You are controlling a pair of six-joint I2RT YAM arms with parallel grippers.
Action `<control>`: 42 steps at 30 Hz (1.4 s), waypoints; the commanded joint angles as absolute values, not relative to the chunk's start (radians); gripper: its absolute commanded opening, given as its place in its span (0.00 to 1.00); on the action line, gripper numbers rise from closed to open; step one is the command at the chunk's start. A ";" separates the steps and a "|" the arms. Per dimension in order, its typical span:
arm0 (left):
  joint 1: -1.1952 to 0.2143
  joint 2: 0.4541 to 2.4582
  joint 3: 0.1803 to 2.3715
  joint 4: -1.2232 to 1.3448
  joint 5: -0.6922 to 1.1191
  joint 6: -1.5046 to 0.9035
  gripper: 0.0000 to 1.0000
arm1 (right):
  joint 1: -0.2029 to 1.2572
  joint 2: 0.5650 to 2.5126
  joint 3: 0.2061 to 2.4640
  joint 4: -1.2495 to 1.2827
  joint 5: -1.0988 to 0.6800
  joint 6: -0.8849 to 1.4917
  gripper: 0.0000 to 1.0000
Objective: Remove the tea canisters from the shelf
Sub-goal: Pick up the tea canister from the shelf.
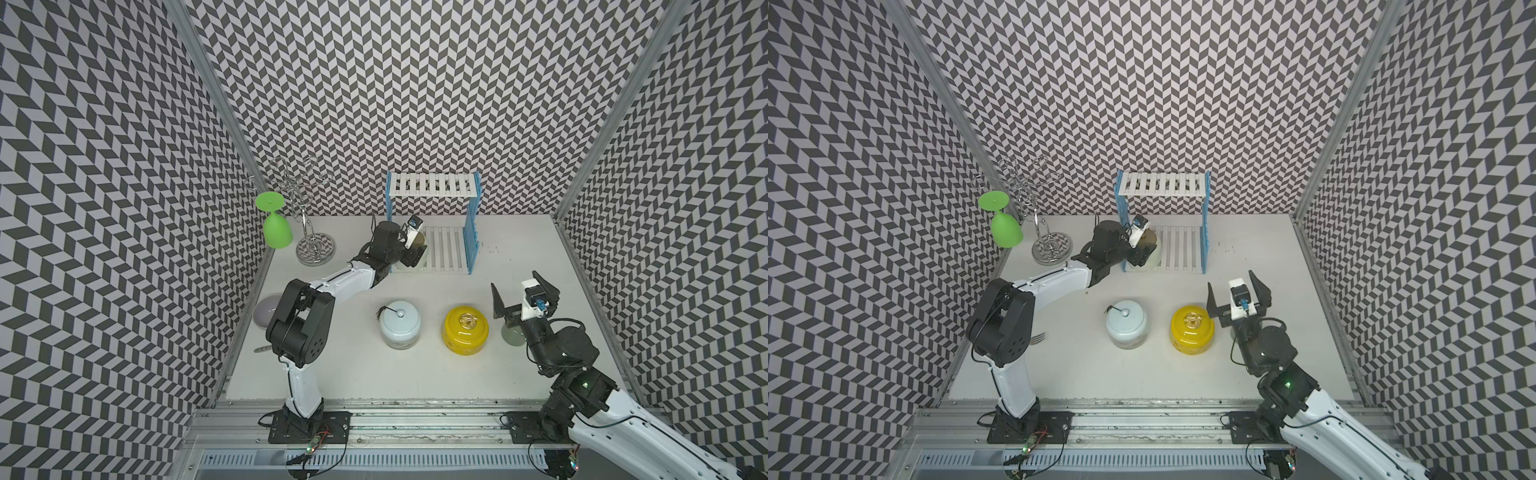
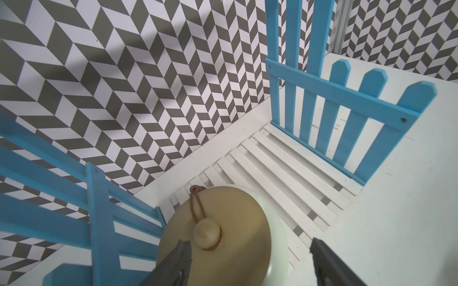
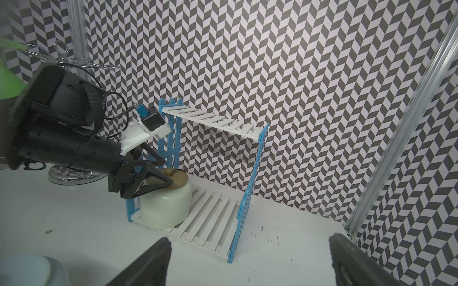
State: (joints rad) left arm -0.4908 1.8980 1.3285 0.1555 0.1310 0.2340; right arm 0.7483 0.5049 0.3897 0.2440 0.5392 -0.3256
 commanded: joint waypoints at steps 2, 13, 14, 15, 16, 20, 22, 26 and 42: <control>-0.495 1.930 1.387 0.186 0.058 0.195 0.78 | 0.745 0.489 0.380 0.308 0.556 -0.336 1.00; -0.482 2.021 1.458 0.169 0.019 0.180 0.72 | 0.743 0.466 0.373 0.319 0.564 -0.347 1.00; -0.481 2.027 1.463 0.164 0.024 0.177 0.71 | 0.743 0.460 0.371 0.323 0.567 -0.349 0.99; -0.478 2.034 1.468 0.160 0.027 0.175 0.69 | 0.744 0.456 0.369 0.328 0.569 -0.351 1.00; -0.476 2.038 1.469 0.158 0.031 0.175 0.68 | 0.742 0.452 0.368 0.328 0.569 -0.354 1.00; -0.461 2.064 1.484 0.148 0.045 0.170 0.60 | 0.742 0.444 0.364 0.338 0.571 -0.356 1.00; -0.454 2.081 1.504 0.133 0.052 0.161 0.54 | 0.741 0.443 0.361 0.342 0.569 -0.357 1.00; -0.438 2.102 1.519 0.117 0.064 0.121 0.40 | 0.741 0.450 0.356 0.347 0.570 -0.356 1.00; -0.437 2.075 1.503 0.150 0.118 0.180 0.00 | 0.739 0.457 0.347 0.353 0.586 -0.365 1.00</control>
State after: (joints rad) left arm -0.4507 2.0796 1.5078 0.1654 0.0998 0.1474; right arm 0.7471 0.4599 0.3573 0.3004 0.5694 -0.3580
